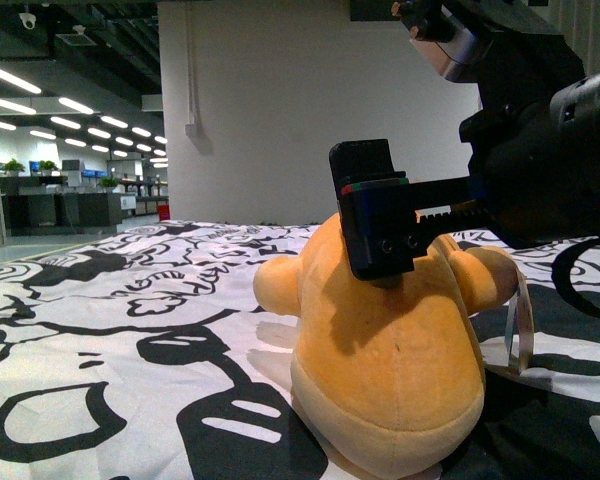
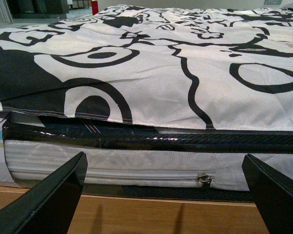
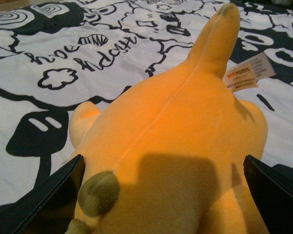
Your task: Put away toys
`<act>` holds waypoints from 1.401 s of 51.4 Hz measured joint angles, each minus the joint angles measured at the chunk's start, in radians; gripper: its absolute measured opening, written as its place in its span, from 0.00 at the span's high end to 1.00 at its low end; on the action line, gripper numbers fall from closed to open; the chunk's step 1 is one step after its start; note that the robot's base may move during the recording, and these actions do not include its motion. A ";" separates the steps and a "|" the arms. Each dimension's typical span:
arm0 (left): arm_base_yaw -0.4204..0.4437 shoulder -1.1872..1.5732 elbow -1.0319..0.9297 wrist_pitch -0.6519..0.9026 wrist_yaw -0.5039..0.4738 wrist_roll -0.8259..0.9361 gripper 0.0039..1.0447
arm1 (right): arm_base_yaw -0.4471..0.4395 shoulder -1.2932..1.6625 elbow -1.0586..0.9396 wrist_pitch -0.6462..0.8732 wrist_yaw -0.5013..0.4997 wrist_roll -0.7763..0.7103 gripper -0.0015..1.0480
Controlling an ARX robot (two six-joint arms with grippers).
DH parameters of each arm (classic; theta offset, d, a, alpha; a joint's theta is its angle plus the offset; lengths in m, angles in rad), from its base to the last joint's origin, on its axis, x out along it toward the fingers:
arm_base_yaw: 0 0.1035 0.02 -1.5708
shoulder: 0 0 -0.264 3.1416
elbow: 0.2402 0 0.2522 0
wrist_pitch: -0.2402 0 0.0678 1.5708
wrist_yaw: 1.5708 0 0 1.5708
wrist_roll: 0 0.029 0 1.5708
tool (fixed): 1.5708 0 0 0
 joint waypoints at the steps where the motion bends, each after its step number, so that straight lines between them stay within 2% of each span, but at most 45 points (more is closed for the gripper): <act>1: 0.000 0.000 0.000 0.000 0.000 0.000 0.06 | -0.002 -0.004 -0.002 -0.004 -0.009 0.003 0.06; 21: 0.000 0.000 0.000 0.000 0.000 0.000 0.06 | -0.010 -0.102 0.006 -0.053 -0.032 0.041 0.06; 37: 0.000 0.000 0.000 0.000 0.000 0.000 0.06 | 0.088 -0.120 0.011 -0.061 0.010 0.050 0.06; 50: 0.000 0.000 0.000 0.000 0.000 0.000 0.06 | 0.153 -0.051 0.010 0.016 0.085 0.051 0.06; 63: 0.000 0.000 0.000 0.000 0.000 0.000 0.06 | 0.148 0.005 -0.031 0.167 0.174 0.031 0.06; 72: 0.000 0.000 0.000 0.000 0.000 0.000 0.06 | 0.146 0.005 -0.093 0.185 0.170 0.031 0.06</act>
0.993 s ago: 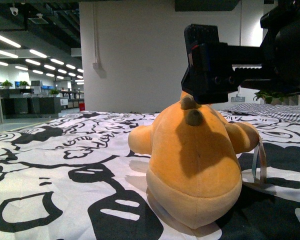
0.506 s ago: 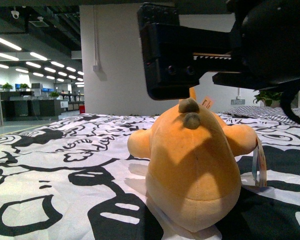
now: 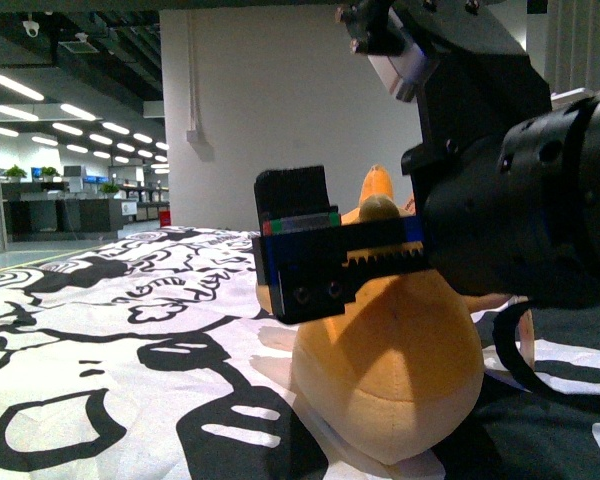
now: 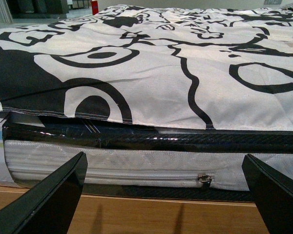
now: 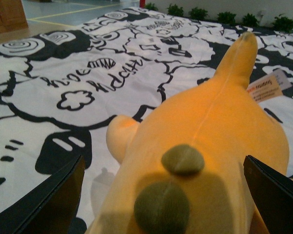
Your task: Put away toys
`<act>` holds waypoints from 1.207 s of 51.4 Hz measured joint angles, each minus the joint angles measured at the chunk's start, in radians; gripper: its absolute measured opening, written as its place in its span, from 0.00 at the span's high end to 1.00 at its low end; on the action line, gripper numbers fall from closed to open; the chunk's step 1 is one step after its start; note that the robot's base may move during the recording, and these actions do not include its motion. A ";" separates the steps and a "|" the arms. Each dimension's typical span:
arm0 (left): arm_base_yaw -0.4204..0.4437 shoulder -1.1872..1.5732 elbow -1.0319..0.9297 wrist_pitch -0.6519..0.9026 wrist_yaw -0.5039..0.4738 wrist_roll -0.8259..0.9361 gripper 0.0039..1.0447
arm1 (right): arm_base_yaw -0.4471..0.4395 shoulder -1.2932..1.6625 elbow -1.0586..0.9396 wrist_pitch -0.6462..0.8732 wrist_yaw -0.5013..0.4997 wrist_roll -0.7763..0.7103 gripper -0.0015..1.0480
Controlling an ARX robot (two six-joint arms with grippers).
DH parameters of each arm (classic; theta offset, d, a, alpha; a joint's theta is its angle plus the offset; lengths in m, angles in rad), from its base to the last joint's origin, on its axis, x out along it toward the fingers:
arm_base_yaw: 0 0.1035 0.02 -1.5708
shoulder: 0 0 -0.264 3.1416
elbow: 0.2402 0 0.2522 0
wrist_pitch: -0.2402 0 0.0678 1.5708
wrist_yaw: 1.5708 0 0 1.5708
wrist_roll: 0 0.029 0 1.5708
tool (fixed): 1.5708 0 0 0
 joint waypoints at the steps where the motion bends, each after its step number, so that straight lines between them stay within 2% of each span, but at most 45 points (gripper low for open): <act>1: 0.000 0.000 0.000 0.000 0.000 0.000 0.06 | 0.000 0.000 -0.005 0.000 -0.001 0.000 0.06; 41: 0.000 0.000 0.000 0.000 0.000 0.000 0.06 | -0.035 0.053 -0.050 -0.002 -0.007 0.053 0.08; 47: 0.000 0.000 0.000 0.000 0.000 0.000 0.06 | -0.039 0.053 -0.053 0.010 -0.002 0.055 0.20; 62: 0.000 0.000 0.000 0.000 0.000 0.000 0.06 | -0.055 0.003 -0.053 0.007 -0.011 0.087 0.69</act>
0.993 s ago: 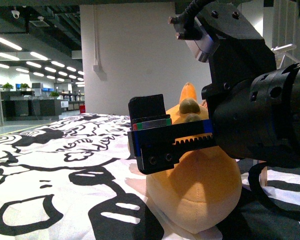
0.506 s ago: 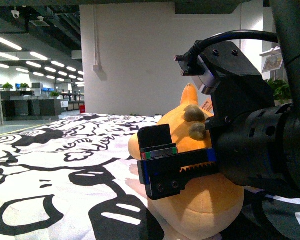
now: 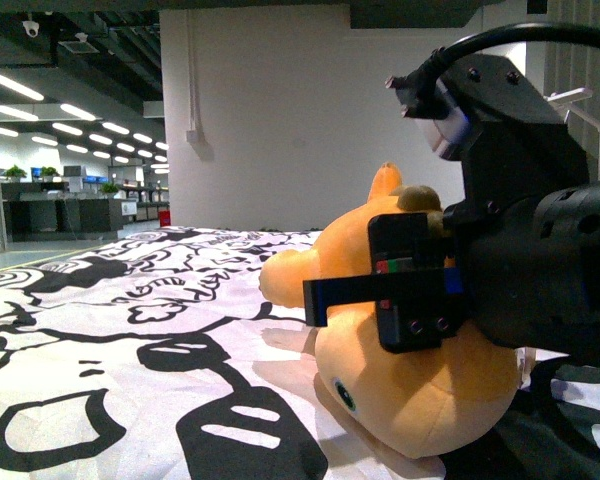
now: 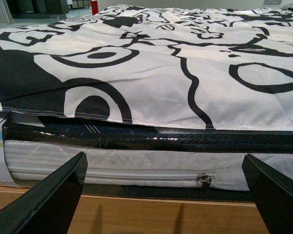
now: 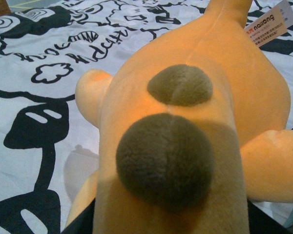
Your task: Put away toys
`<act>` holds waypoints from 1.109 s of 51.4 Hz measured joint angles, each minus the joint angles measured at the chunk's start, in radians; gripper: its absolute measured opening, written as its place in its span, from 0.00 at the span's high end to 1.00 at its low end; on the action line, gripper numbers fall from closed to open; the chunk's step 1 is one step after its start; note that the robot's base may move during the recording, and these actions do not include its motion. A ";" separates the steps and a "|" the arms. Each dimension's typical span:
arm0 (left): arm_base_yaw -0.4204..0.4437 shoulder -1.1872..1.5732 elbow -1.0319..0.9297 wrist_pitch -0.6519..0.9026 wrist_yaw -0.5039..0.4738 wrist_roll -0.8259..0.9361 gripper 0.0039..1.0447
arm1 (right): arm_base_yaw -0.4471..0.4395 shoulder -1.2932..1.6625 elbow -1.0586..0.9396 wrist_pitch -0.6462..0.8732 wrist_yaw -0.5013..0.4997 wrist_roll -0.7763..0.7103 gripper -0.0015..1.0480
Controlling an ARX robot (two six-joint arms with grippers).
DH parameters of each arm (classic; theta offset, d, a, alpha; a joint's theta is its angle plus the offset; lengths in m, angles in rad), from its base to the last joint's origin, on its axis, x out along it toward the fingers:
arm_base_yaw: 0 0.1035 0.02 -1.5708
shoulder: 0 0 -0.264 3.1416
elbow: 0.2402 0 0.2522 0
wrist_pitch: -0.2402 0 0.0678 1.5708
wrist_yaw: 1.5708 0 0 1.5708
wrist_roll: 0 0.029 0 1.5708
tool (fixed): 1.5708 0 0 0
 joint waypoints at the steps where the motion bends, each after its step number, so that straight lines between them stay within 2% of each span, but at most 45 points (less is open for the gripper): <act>1: 0.000 0.000 0.000 0.000 0.000 0.000 0.06 | -0.003 -0.007 0.000 -0.001 -0.006 0.003 0.72; 10: 0.000 0.000 0.000 0.000 0.000 0.000 0.06 | -0.033 -0.080 0.000 -0.009 -0.051 0.010 0.88; 23: 0.000 0.000 0.000 0.000 0.000 0.000 0.06 | -0.138 -0.256 -0.001 -0.056 -0.162 0.016 0.92; 33: 0.000 0.000 0.000 0.000 0.000 0.000 0.06 | -0.371 -0.515 -0.098 -0.117 -0.426 0.048 0.92; 42: 0.000 0.000 0.000 0.000 0.000 0.000 0.06 | -0.652 -0.741 -0.299 -0.131 -0.709 0.087 0.92; 49: 0.000 0.000 0.000 0.000 0.000 0.000 0.06 | -0.794 -0.909 -0.447 -0.149 -0.793 0.119 0.92; 57: 0.000 0.000 0.000 0.000 0.000 0.000 0.06 | -0.851 -1.102 -0.584 -0.190 -0.792 0.143 0.92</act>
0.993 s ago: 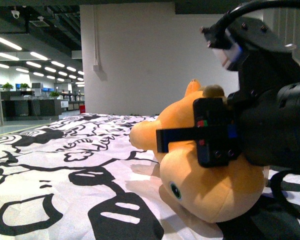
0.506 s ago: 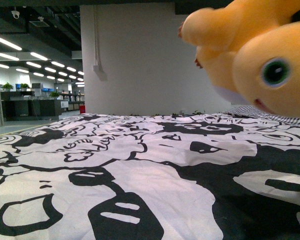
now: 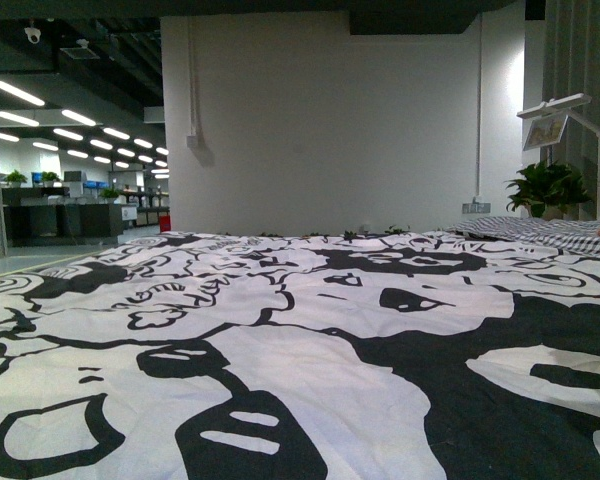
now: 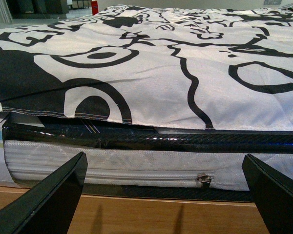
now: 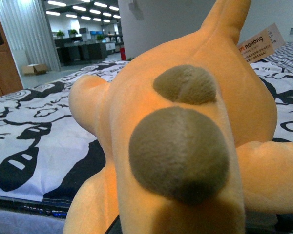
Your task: Put away toys
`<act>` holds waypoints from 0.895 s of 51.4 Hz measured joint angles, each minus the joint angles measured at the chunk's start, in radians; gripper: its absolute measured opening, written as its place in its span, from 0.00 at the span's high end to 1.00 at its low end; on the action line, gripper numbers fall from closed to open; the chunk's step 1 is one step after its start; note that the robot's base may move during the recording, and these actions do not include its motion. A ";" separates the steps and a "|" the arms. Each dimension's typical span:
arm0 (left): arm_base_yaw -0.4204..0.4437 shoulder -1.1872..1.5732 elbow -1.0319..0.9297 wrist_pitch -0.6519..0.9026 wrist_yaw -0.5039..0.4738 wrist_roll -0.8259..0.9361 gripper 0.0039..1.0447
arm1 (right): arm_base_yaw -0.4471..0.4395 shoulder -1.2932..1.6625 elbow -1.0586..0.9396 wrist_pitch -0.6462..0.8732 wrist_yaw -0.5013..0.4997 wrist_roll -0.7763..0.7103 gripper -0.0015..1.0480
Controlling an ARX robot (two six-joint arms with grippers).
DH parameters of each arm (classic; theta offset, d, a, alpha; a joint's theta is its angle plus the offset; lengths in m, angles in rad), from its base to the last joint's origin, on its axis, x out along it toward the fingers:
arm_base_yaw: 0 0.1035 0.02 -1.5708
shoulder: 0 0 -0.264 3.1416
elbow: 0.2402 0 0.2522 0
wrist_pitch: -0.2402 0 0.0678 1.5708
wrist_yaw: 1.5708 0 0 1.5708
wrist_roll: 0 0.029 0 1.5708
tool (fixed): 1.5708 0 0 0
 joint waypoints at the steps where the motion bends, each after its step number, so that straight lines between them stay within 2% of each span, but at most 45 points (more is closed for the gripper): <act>1: 0.000 0.000 0.000 0.000 0.000 0.000 0.06 | 0.006 -0.015 -0.013 0.000 0.016 0.000 0.92; 8: 0.000 0.000 0.000 0.000 0.000 0.000 0.06 | 0.081 -0.066 -0.078 0.019 0.106 -0.027 0.92; 17: 0.000 0.000 0.000 0.000 0.000 0.000 0.06 | 0.270 -0.138 -0.181 0.069 0.282 -0.125 0.92; 19: 0.000 0.000 0.000 0.000 0.000 0.000 0.06 | 0.293 -0.147 -0.191 0.070 0.290 -0.136 0.92; 46: 0.000 0.000 0.000 0.000 0.000 0.000 0.06 | 0.333 -0.246 -0.244 0.003 0.343 -0.159 0.92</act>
